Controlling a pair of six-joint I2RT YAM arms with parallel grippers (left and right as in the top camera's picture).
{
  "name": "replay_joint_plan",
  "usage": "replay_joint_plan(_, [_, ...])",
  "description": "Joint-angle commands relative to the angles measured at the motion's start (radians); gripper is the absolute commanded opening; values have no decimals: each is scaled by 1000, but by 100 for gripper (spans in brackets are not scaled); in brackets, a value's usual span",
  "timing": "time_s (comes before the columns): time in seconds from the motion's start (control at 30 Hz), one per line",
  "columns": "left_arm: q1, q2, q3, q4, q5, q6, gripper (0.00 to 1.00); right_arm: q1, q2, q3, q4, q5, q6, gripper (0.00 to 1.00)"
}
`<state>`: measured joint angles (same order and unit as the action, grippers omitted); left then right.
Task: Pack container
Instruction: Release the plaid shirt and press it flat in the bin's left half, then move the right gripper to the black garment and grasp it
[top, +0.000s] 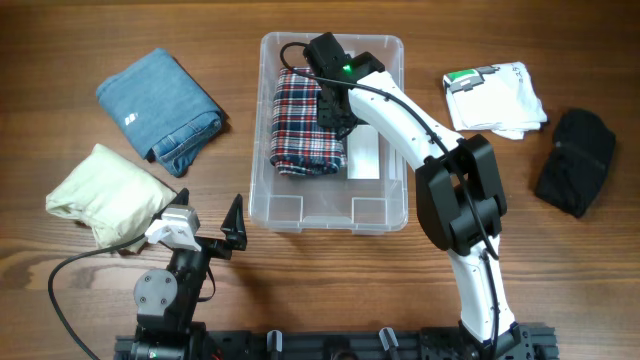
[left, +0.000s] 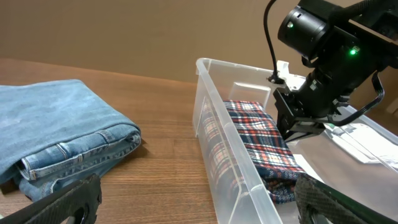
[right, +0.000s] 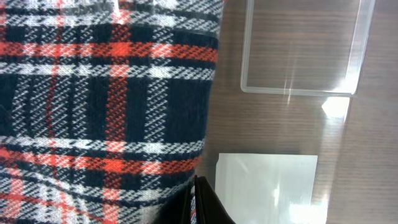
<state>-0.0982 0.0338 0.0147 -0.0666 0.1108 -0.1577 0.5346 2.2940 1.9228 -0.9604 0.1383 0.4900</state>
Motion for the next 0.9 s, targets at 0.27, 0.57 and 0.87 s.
replay_joint_plan(0.27, [-5,-1,-8,3,8,16,100,6,-60,103,-88,68,11,5])
replay_joint_plan(0.57, [-5,-1,-8,3,8,16,100,-40,-401,129,-190,232,70,57])
replay_joint_plan(0.87, [-5,-1,-8,3,8,16,100,-421,-566,128,-470,278,256,100])
